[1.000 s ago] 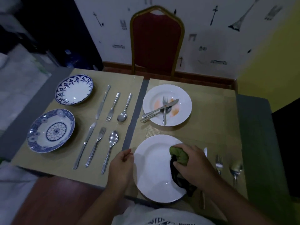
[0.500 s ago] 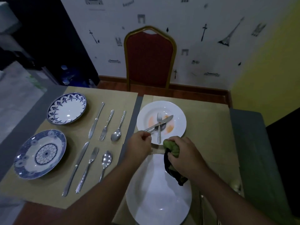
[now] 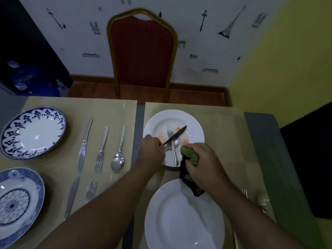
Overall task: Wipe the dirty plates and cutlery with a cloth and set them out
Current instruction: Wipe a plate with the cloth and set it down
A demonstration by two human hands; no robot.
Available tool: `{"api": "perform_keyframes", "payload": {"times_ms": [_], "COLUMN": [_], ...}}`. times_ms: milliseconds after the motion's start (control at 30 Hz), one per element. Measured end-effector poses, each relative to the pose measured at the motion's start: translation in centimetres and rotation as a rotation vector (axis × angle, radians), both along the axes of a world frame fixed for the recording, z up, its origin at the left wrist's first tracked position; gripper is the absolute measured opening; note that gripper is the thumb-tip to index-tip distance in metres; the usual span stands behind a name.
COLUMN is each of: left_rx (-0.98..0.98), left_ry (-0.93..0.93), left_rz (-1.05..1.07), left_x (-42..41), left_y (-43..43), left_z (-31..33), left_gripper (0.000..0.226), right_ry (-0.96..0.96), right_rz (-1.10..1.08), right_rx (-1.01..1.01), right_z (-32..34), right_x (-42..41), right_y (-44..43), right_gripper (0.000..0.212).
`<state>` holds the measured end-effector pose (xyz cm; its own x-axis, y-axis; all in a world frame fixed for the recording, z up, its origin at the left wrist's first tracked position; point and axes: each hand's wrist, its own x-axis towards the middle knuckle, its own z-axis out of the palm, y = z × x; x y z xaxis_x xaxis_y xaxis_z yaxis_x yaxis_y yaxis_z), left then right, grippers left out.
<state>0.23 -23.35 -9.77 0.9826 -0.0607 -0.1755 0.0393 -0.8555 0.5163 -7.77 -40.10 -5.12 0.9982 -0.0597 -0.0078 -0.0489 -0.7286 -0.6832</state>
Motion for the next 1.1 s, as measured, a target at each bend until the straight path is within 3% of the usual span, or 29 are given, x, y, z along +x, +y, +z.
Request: {"api": "perform_keyframes", "payload": {"times_ms": [133, 300, 433, 533, 700, 800, 967, 1100], "left_rx": [-0.203, -0.656, -0.756, -0.859, -0.868, -0.836, -0.767, -0.803], "left_ry": [0.164, 0.47, 0.551, 0.638, 0.659, 0.627, 0.54, 0.583], "left_rz": [0.012, 0.124, 0.19, 0.298, 0.39, 0.363, 0.25, 0.273], "left_x": [-0.5, -2.8, -4.2, -5.2, -5.0, -4.6, -5.0, -5.8], "left_y": [1.0, 2.1, 3.4, 4.1, 4.0, 4.1, 3.6, 4.2], "left_z": [1.5, 4.6, 5.9, 6.0, 5.6, 5.2, 5.8, 5.8], "left_gripper": [0.013, 0.018, 0.022, 0.023, 0.024, 0.017, 0.015, 0.021], "right_ry": [-0.062, -0.119, -0.124, -0.027, -0.064, -0.091, -0.168, -0.087], "right_rz": [-0.005, 0.261, 0.328, 0.209, -0.007, 0.089, 0.338, 0.405], "right_rx": [-0.034, -0.287, -0.456, -0.545, -0.291, -0.257, -0.396, -0.591], "right_z": [0.5, 1.5, 0.6, -0.1, 0.3, 1.0, 1.4, 0.7], "right_x": [0.8, 2.2, 4.1, 6.2, 4.7, 2.8, 1.8, 4.8], "right_y": [0.3, 2.2, 1.4, -0.7, -1.6, 0.5, 3.8, 3.1], "right_gripper": [0.045, 0.043, 0.039, 0.03, 0.036, 0.047, 0.044, 0.034]}}
